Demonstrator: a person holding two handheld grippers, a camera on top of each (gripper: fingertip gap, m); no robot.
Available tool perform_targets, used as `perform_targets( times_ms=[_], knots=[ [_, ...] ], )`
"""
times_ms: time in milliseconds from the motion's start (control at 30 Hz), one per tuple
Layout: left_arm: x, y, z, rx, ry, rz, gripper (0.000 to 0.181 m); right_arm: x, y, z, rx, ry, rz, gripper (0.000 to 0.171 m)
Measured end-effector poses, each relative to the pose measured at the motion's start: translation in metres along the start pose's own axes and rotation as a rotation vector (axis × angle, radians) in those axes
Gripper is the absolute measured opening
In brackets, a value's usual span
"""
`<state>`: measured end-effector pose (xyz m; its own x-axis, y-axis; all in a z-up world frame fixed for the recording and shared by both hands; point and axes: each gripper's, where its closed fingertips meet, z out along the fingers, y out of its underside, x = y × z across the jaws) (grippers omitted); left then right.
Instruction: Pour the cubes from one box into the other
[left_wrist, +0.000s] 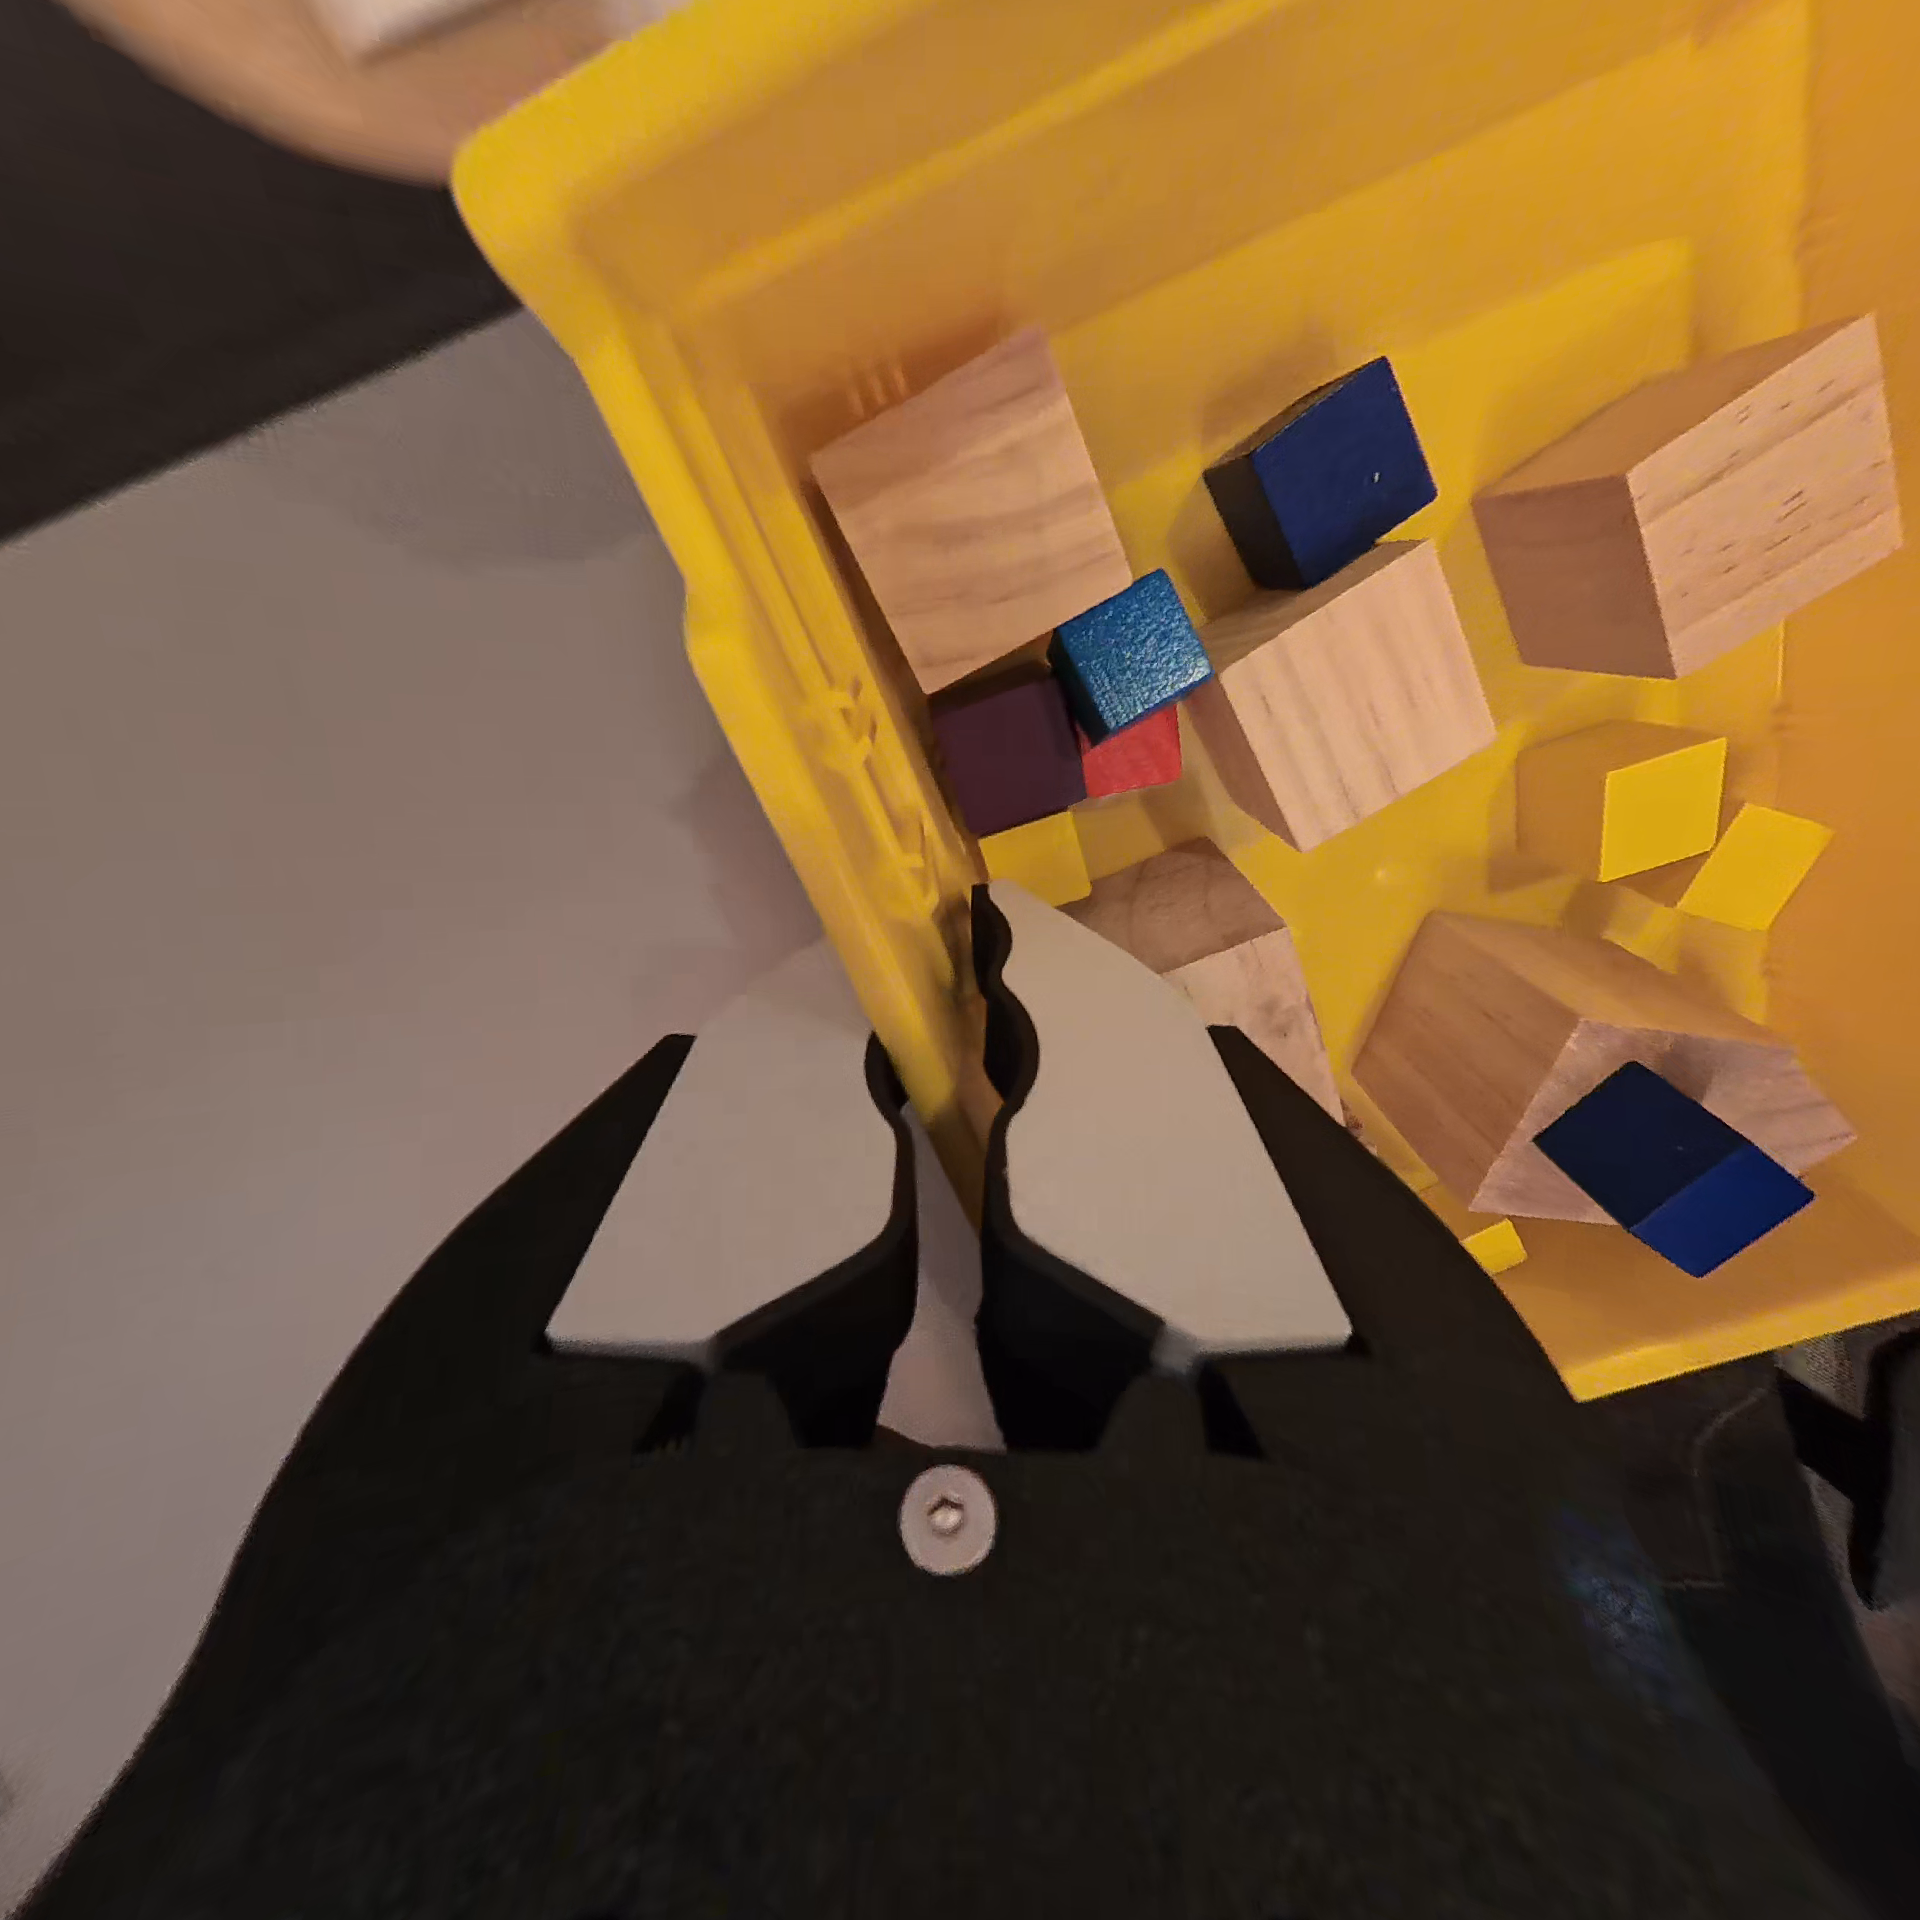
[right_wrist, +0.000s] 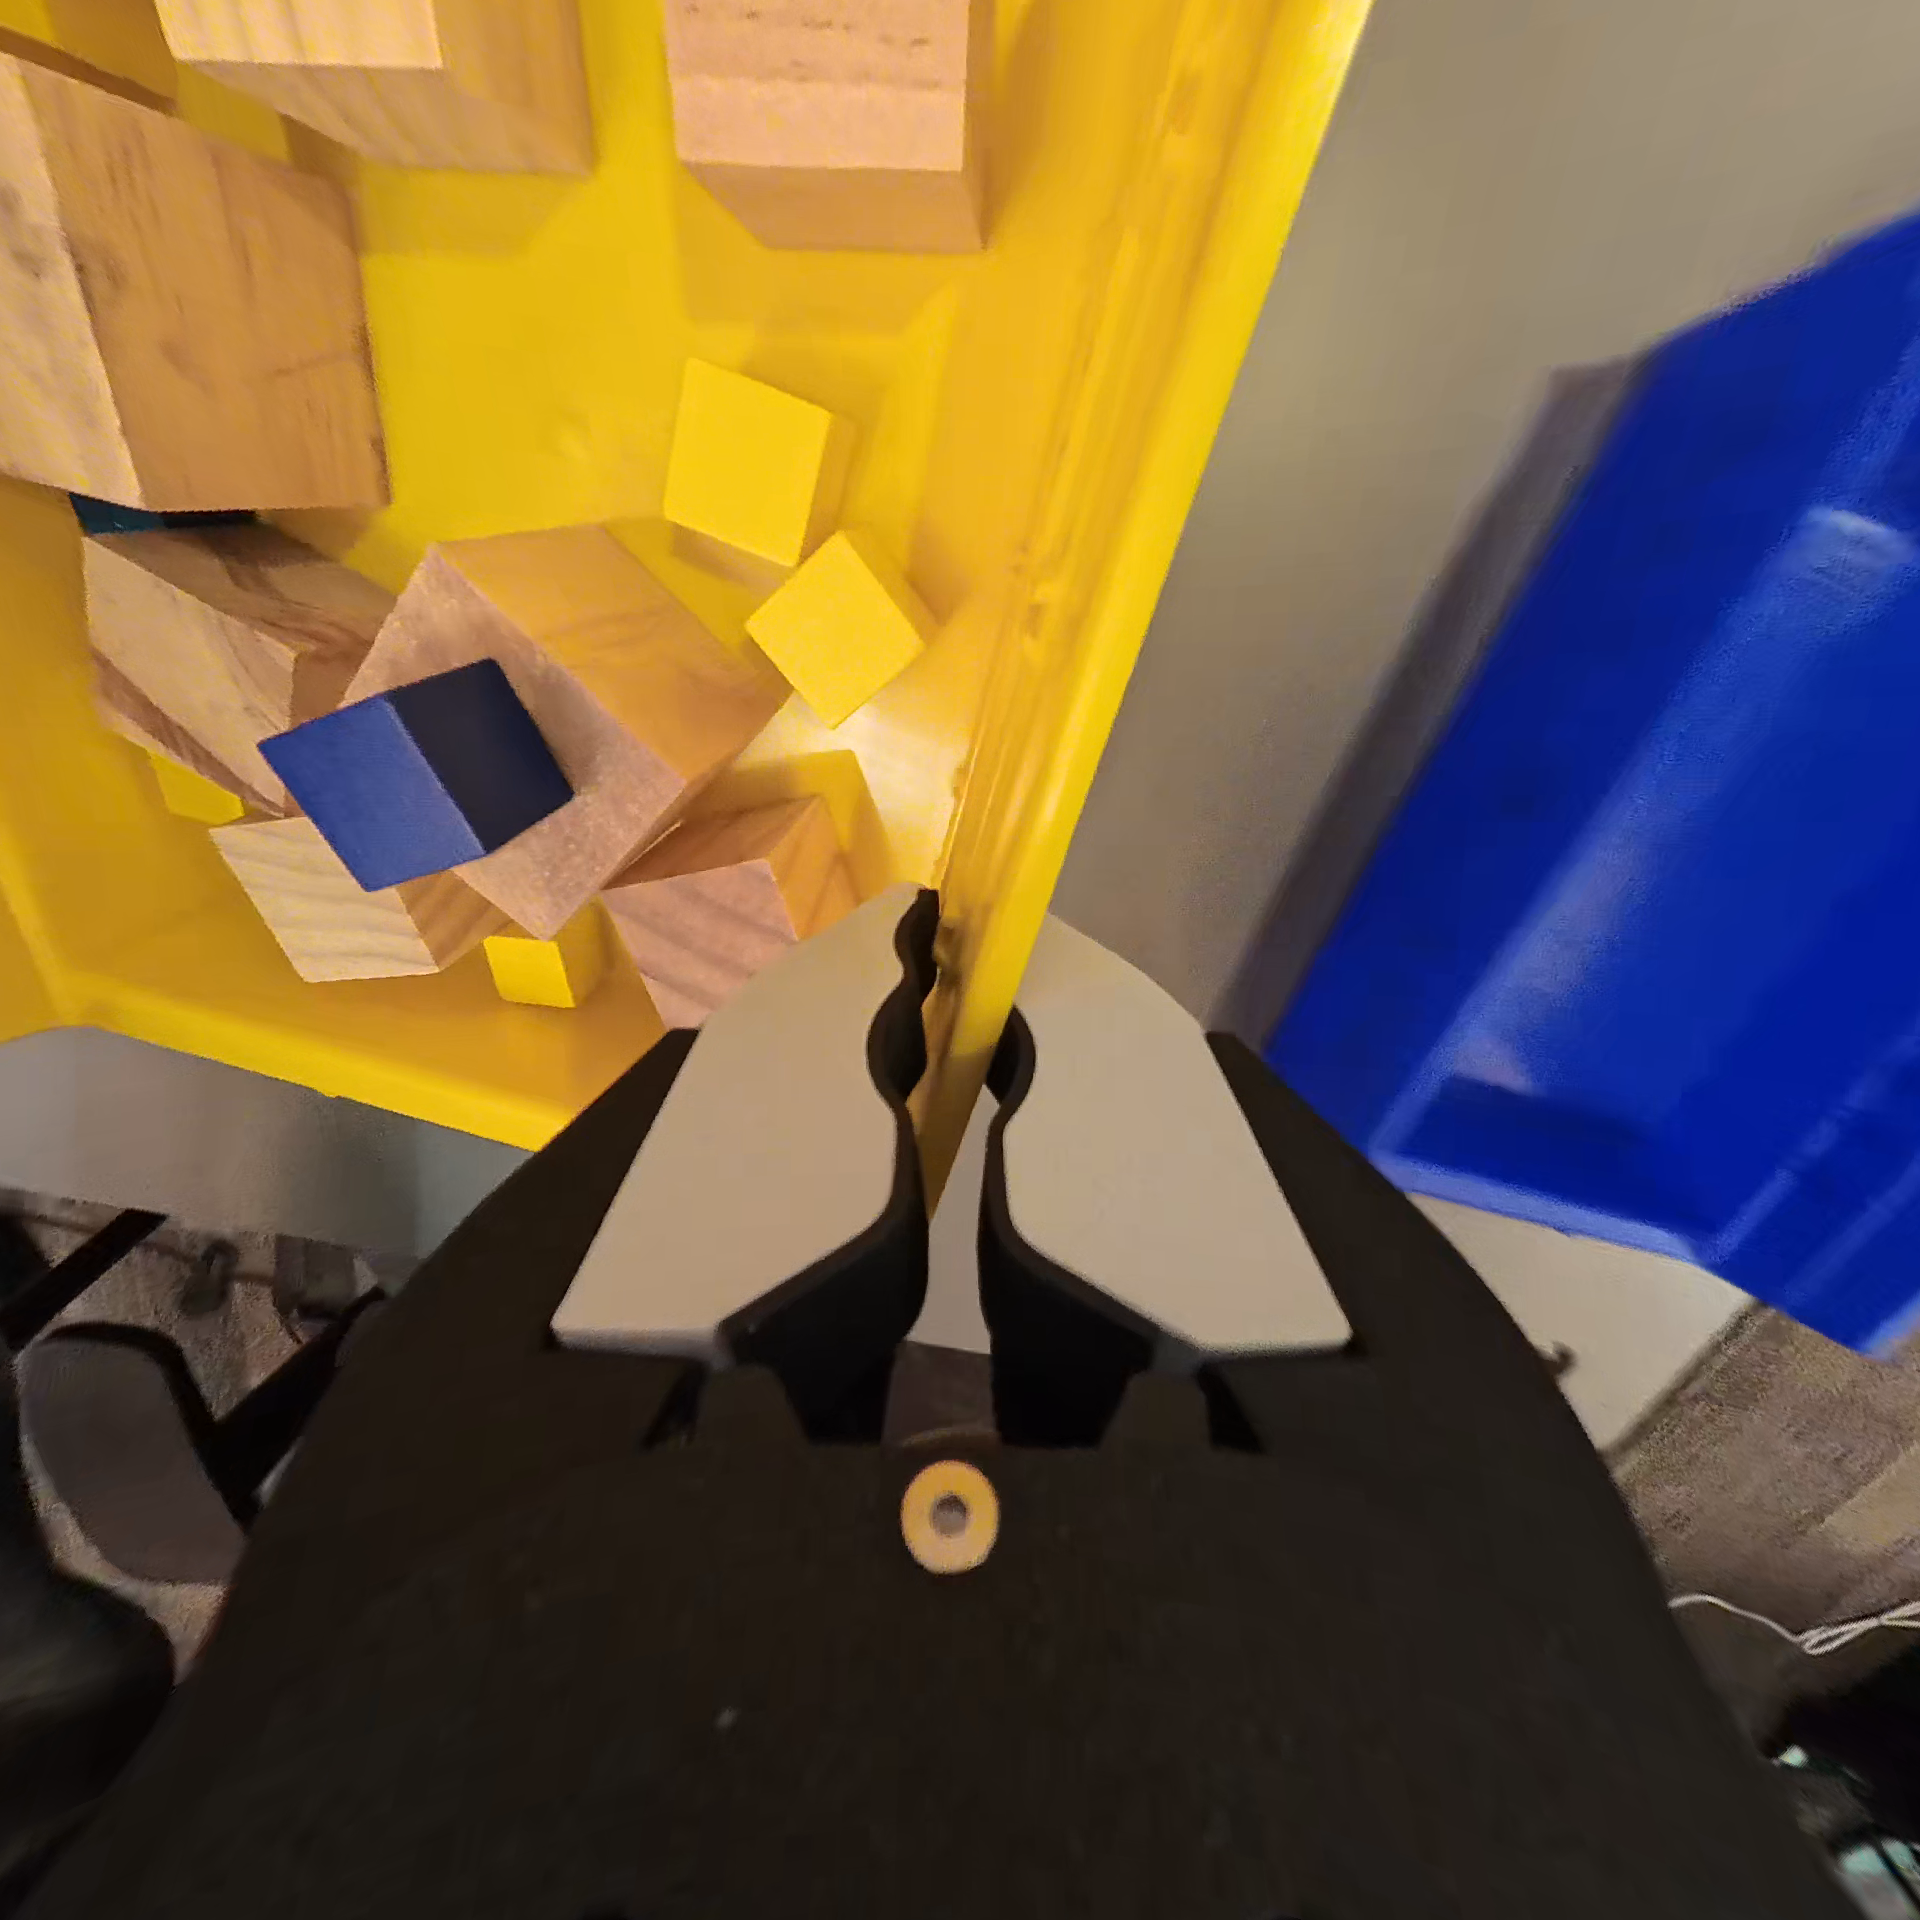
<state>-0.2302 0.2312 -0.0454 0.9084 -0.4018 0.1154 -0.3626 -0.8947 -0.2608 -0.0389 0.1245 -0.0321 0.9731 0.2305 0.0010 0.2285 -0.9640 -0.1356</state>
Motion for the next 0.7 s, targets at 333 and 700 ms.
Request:
perform_targets(
  times_ms=[333,700],
  knots=[
    [0.225,-0.142,-0.02,0.238,0.065,0.157,0.007,0.224,0.042,-0.077,0.2,0.175,0.252,0.004],
    [0.389,-0.234,0.051,0.378,0.412,0.222,0.008,0.4,0.07,-0.071,0.393,0.471,0.486,0.004]
  ],
)
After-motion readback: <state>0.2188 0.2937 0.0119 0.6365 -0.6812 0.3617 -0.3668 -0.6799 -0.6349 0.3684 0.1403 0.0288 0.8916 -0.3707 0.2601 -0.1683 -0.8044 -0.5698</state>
